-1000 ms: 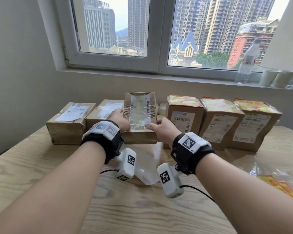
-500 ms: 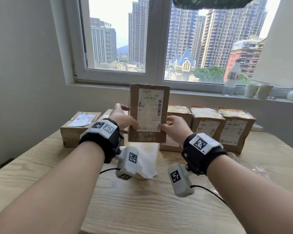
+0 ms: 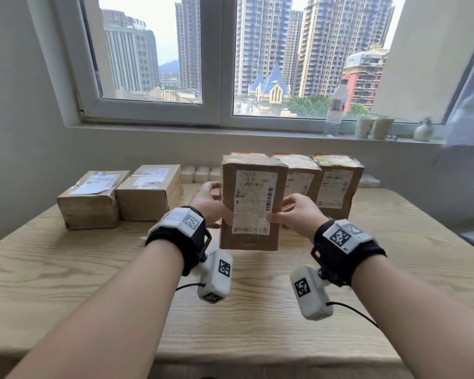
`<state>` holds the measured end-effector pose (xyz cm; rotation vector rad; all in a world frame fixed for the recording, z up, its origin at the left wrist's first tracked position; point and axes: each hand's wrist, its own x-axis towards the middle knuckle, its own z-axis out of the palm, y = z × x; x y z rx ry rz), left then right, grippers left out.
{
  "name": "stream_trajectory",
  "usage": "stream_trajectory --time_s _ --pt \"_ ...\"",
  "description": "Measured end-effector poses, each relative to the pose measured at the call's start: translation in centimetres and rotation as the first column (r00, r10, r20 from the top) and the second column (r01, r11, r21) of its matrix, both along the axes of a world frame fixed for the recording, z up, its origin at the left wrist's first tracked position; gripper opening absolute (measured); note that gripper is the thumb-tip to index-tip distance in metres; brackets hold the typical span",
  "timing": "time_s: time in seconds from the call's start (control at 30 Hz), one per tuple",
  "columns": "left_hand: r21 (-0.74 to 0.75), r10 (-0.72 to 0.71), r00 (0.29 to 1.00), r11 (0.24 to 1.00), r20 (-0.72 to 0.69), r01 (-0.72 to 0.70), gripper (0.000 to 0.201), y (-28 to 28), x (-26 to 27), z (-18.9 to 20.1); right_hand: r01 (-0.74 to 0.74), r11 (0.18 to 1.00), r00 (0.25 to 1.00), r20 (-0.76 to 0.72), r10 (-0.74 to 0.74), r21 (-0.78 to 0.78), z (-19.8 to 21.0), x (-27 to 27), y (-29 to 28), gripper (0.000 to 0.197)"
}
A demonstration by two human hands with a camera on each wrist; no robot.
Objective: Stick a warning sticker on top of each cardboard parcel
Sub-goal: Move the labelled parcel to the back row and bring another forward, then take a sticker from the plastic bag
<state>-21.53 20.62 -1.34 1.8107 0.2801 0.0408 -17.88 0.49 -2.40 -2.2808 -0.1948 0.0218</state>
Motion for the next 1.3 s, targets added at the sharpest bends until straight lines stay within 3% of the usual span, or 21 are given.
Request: stream_trajectory --time_s 0.4,0.63,0.83,0.97,1.07,1.13,1.2,1.3 --pt "0.025 0.047 0.999 0.999 0.003 -0.047 0.094 -0.1 1.1 -3.5 -0.014 0.998 0.999 -0.043 0.017 0.068 -2.9 0.8 -0.4 0.040" --pt "0.165 0.076 0.997 0.983 -0.001 -0.075 0.091 -0.1 1.2 -5.5 -0.018 1.000 0.999 -0.028 0.018 0.013 -4.7 0.6 -0.4 0.045" --pt "0.197 0.074 0.997 0.978 -0.023 -0.069 0.086 -0.5 0.9 -4.8 -0.060 0.997 0.998 -0.019 0.061 0.040 -3.4 0.0 -2.0 0.040" --pt "0.090 0.088 0.986 0.991 0.142 -0.102 0.104 -1.4 0.5 -3.3 -0.036 0.993 0.997 0.075 0.028 0.111 -1.4 -0.3 -4.9 0.020" --pt "0.164 0.115 0.944 0.971 0.309 -0.172 0.121 -2.5 -0.6 -1.6 0.046 0.995 0.981 0.184 -0.061 0.087 -0.7 -0.5 -7.4 0.013" --pt "0.154 0.157 0.900 0.959 0.407 -0.237 0.114 -3.4 -1.2 -0.5 0.159 0.980 0.954 0.273 -0.123 -0.116 -1.0 -0.8 -8.7 0.009" --pt "0.139 0.202 0.831 0.939 0.519 -0.316 0.092 -4.5 -1.6 0.5 0.245 0.914 0.943 0.299 -0.147 -0.324 -1.8 -1.1 -9.6 0.012" --pt "0.227 0.238 0.684 0.826 0.689 -0.516 0.042 -6.8 -1.9 1.7 0.199 0.869 0.979 0.122 -0.160 -0.453 -3.4 -1.4 -10.5 0.035"
